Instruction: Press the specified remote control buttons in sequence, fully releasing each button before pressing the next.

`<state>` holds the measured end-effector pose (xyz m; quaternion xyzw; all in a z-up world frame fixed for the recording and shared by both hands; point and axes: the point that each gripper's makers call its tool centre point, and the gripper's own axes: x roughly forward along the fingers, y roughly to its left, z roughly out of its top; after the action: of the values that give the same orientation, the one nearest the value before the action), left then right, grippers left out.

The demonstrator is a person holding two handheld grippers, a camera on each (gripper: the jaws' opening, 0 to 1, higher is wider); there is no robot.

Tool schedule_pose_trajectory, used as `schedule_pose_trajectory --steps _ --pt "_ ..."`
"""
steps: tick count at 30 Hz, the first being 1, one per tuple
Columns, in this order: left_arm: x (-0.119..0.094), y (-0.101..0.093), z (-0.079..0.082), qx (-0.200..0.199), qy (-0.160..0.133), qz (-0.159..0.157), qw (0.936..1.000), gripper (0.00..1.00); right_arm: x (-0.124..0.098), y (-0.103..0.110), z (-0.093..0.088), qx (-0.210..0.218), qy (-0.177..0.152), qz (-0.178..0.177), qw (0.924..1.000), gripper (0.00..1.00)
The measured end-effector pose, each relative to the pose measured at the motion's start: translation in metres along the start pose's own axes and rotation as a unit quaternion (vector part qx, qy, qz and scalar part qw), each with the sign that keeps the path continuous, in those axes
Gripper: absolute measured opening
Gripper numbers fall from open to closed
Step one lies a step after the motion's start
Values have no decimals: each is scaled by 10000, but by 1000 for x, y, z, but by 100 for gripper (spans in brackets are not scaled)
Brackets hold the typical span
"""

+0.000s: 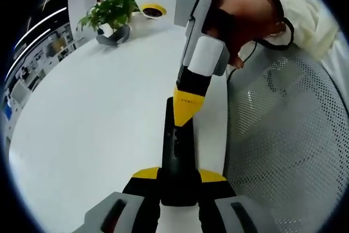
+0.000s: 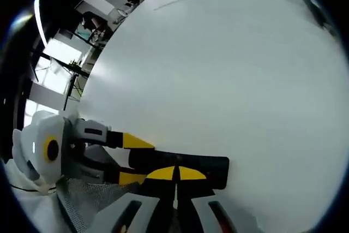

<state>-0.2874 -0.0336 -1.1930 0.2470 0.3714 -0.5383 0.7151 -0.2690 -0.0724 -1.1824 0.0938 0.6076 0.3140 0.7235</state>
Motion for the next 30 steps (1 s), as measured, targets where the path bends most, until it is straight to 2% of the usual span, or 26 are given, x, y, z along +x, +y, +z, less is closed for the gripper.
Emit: schedule_pose_trajectory --steps 6,17,21,22,30 --pt "0 0 0 33 31 -9 10000 24 2 2 -1 -152 6 -106 9998 0" --pt "1 1 0 39 156 53 9999 24 2 -1 0 -51 47 -46 10000 0" --pt "1 1 0 56 193 55 9998 24 1 1 -1 -117 40 -13 9999 0" --pt "1 1 -1 53 179 63 9998 24 0 2 -1 -275 38 -22 9996 0" --pt "1 1 0 26 149 49 9999 24 -9 -7 -9 -424 138 -294 9986 0"
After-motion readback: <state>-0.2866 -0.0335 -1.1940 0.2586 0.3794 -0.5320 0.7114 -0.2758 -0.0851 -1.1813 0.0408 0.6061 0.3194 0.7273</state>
